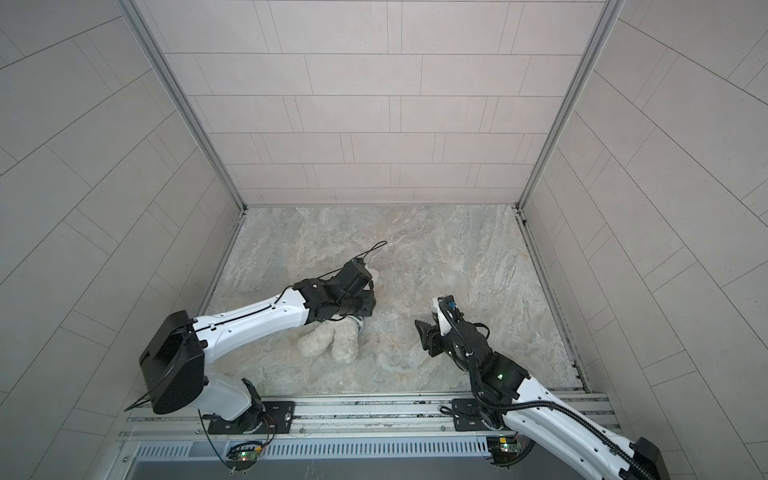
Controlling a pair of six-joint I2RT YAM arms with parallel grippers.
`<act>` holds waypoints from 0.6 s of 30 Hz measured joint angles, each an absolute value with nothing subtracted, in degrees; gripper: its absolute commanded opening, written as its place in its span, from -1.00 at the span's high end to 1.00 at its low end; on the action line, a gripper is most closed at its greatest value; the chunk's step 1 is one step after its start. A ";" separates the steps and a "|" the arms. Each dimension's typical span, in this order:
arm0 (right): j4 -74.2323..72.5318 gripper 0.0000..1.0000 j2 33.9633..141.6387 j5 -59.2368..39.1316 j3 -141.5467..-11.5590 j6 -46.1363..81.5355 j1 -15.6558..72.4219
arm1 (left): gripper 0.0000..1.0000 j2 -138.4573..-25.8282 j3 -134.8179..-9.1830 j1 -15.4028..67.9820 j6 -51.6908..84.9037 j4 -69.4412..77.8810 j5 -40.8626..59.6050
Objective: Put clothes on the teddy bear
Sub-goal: 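Lower the bear face up with the left gripper near the right gripper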
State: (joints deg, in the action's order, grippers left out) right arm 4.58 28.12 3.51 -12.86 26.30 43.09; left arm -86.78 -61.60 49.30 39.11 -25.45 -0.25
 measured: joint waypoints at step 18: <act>4.97 -0.31 29.63 3.95 -14.13 26.33 40.51 | -0.52 -71.24 -56.12 38.96 33.32 -25.56 4.75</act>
